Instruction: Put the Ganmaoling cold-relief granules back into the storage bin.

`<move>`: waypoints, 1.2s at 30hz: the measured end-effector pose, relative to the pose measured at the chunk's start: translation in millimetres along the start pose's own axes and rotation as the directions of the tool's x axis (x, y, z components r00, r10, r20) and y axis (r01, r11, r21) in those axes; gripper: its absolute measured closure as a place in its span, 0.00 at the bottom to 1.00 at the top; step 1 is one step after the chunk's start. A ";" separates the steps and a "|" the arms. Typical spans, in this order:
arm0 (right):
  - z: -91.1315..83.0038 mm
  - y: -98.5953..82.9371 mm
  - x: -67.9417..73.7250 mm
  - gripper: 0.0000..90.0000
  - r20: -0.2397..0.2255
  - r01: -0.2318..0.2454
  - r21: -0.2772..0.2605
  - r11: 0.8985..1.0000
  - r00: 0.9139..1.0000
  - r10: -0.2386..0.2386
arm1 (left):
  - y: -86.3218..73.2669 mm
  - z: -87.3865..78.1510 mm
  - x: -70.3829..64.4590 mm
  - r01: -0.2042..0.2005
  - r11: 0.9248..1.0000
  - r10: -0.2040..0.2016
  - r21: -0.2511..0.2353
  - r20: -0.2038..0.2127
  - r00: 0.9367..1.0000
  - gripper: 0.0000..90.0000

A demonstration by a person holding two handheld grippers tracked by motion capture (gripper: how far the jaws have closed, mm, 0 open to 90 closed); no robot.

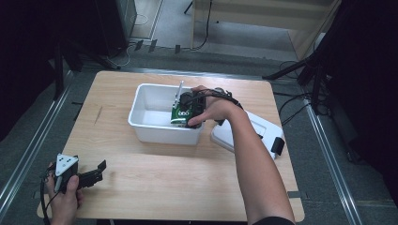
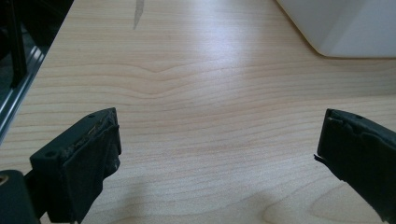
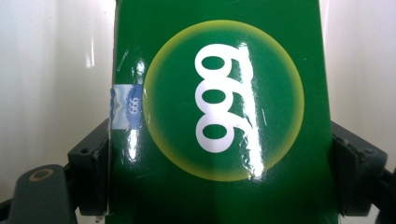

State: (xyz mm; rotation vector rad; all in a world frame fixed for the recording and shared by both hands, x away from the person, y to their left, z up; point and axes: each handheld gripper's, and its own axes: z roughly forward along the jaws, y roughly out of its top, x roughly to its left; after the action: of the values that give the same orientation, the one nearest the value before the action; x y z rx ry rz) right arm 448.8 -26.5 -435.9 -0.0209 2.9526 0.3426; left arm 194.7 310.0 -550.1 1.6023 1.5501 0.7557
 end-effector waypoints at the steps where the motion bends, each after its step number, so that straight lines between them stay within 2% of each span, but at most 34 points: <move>1: -0.2 -0.1 0.3 0.15 0.003 0.000 -0.001 1.000 1.000 0.000 | 0.0 0.0 0.0 -0.001 1.000 0.001 0.000 0.000 1.000 0.00; 3: 0.3 -0.5 0.0 0.14 0.008 0.011 -0.008 1.000 1.000 -0.011 | 0.0 0.0 -0.1 0.000 1.000 0.000 0.000 0.000 1.000 0.00; 5: 0.2 -1.5 0.2 0.14 0.015 -0.006 0.000 1.000 1.000 0.006 | 0.1 -0.1 0.1 -0.001 1.000 0.001 0.001 0.001 1.000 0.00; 11: -1.6 -4.6 1.5 0.15 0.015 -0.005 -0.010 1.000 1.000 0.005 | 0.1 0.0 0.0 -0.001 1.000 0.001 0.001 0.000 1.000 0.00; 14: -4.3 -5.3 1.0 0.15 0.017 -0.004 -0.034 0.999 1.000 0.005 | 0.0 0.0 0.2 0.000 1.000 0.000 0.000 0.001 1.000 0.00; 20: -18.6 -7.8 0.1 0.15 0.026 -0.030 -0.070 0.997 0.999 0.032 | 0.1 0.0 -0.1 -0.002 1.000 0.002 0.002 -0.002 1.000 0.00; 31: -49.8 -19.1 2.2 0.15 0.043 -0.049 -0.138 0.989 0.998 0.056 | 0.2 0.0 -0.3 -0.007 1.000 0.007 0.005 -0.001 1.000 0.00; 36: -60.4 -26.1 3.5 0.15 0.059 -0.059 -0.143 0.988 0.996 0.068 | 0.2 0.5 -0.8 -0.006 1.000 0.006 0.003 -0.003 1.000 0.00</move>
State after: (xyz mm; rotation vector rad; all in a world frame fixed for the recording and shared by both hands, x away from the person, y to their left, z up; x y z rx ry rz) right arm 436.3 -65.7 -384.5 0.0654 2.8645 0.5501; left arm 195.1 309.1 -550.1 1.6093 1.5500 0.7598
